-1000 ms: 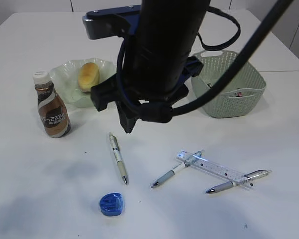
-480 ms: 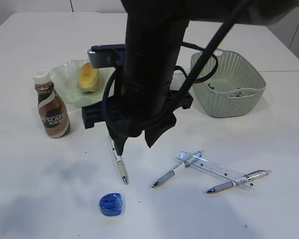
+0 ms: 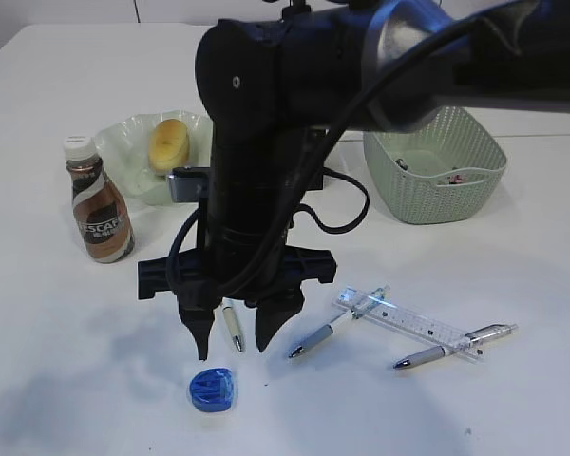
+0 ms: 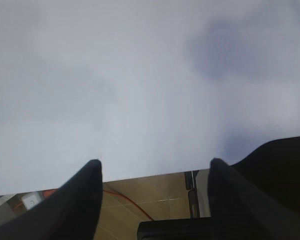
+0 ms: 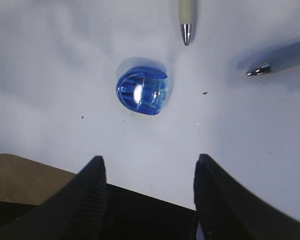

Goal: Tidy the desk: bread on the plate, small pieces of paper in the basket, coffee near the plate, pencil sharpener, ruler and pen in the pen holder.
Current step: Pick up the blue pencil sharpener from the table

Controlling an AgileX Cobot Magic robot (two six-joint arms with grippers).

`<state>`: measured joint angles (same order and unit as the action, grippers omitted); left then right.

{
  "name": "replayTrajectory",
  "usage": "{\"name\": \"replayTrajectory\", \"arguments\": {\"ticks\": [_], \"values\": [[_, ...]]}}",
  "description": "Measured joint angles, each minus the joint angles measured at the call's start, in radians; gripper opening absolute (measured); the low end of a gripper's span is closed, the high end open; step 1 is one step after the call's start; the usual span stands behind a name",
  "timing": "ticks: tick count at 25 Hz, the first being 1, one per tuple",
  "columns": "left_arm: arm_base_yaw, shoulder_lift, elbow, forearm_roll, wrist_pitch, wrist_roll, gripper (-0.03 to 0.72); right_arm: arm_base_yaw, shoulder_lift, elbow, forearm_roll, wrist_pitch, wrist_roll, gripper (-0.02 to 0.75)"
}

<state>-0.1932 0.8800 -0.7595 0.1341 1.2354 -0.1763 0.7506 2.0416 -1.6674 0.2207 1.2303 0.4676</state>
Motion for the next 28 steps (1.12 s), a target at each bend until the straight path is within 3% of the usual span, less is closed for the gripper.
{"name": "replayTrajectory", "arguments": {"ticks": [22,28], "values": [[0.0,0.0,0.0,-0.013,0.0,0.012,0.466,0.0,0.078,0.0,0.047,-0.066,0.025,0.451],[0.0,0.0,0.0,-0.013,0.0,0.012,0.466,0.0,0.091,0.0,0.041,-0.085,0.069,0.553]]}}
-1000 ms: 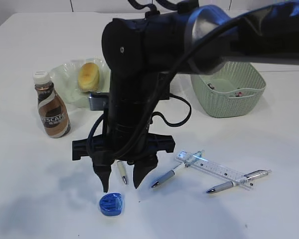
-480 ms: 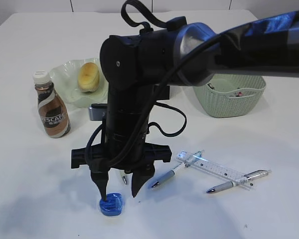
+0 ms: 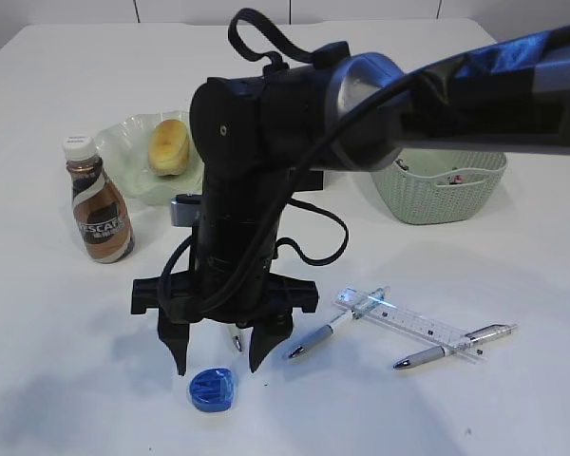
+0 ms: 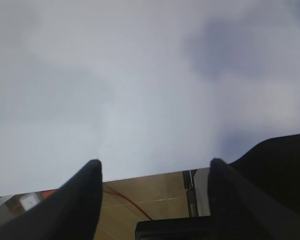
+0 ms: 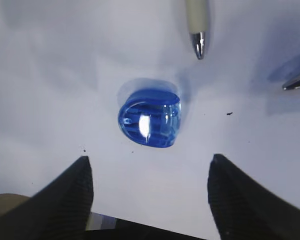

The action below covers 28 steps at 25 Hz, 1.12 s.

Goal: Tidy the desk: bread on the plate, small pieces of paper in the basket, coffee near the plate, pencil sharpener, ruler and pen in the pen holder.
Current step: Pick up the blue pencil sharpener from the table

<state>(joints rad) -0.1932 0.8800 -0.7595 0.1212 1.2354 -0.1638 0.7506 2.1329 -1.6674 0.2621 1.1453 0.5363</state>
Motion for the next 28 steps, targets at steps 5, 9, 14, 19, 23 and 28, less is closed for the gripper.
{"name": "replayTrajectory", "arguments": {"ticks": [5,9,14,19,23,28], "values": [[0.0,0.0,0.0,0.0,0.0,0.002,0.466,0.0,0.021,0.0,0.027,-0.004,0.004,0.564],[0.0,0.0,0.0,0.0,0.0,0.002,0.466,0.005,0.044,0.0,0.049,-0.019,0.004,0.565],[0.0,0.0,0.0,-0.002,0.0,0.002,0.466,0.012,0.056,0.0,0.051,-0.059,0.004,0.565],[0.0,0.0,0.0,-0.002,0.0,0.002,0.466,0.012,0.062,0.0,0.029,-0.08,0.004,0.565],[0.0,0.0,0.0,-0.002,0.0,0.003,0.466,0.012,0.064,0.0,0.016,-0.081,0.004,0.565],[0.0,0.0,0.0,-0.002,0.0,0.003,0.466,0.012,0.081,0.0,0.015,-0.082,0.004,0.565]]}}
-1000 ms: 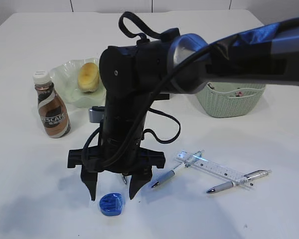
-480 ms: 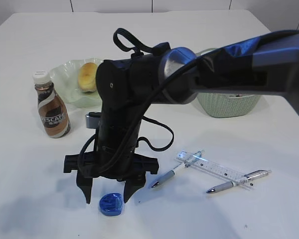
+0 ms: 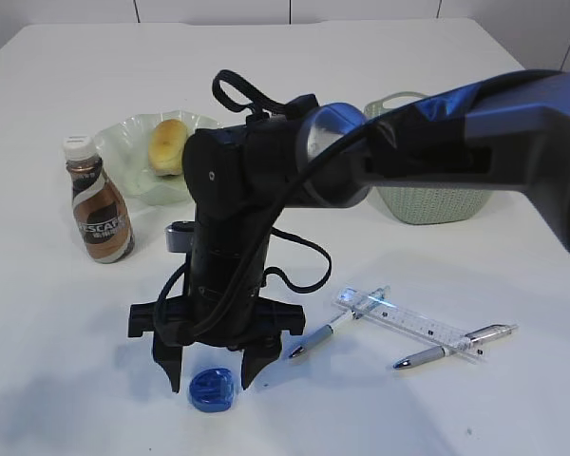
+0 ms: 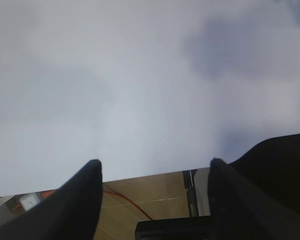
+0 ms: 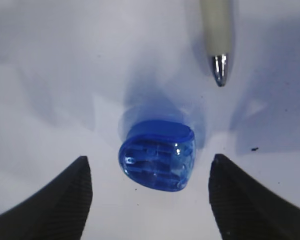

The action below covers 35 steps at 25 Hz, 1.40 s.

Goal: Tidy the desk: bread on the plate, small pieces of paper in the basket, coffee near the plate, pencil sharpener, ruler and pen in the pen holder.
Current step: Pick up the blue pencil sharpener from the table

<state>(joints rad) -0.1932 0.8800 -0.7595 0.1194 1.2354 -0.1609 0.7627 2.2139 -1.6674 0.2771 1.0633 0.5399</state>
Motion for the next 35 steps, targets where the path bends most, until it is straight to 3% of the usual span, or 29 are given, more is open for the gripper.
{"name": "replayTrajectory", "arguments": {"ticks": [35], "values": [[0.0,0.0,0.0,0.0,0.0,0.0,0.466,0.002,0.038,0.0,-0.017,-0.006,0.0,0.565]]}}
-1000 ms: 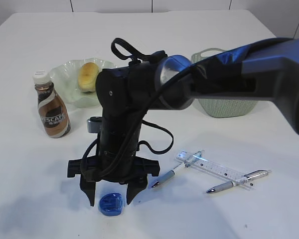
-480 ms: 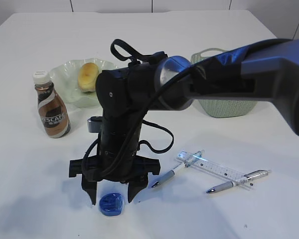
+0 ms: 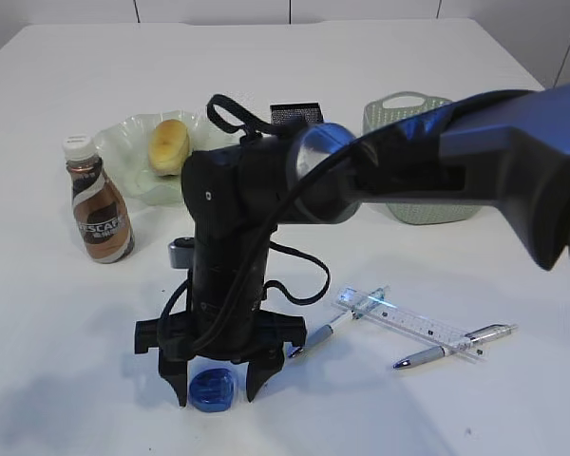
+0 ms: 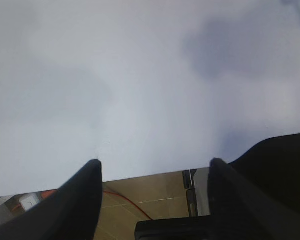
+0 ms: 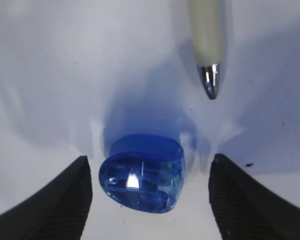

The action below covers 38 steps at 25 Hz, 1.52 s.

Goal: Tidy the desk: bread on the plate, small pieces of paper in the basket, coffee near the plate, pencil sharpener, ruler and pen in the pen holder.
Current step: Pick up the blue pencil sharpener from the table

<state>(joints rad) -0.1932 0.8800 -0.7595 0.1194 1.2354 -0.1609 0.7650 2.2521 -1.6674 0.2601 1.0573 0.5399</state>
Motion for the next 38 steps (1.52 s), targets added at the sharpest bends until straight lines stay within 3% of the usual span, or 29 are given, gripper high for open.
{"name": "replayTrajectory", "arguments": {"ticks": [23,29,38], "values": [[0.0,0.0,0.0,-0.002,0.0,0.002,0.466,0.008,0.007,0.0,-0.054,0.004,-0.002,0.564],[0.0,0.0,0.0,-0.002,0.0,0.002,0.466,0.008,0.007,0.0,-0.059,0.003,-0.002,0.409],[0.0,0.0,0.0,-0.002,0.0,0.002,0.466,0.008,0.007,0.0,-0.097,-0.001,-0.011,0.386]]}}
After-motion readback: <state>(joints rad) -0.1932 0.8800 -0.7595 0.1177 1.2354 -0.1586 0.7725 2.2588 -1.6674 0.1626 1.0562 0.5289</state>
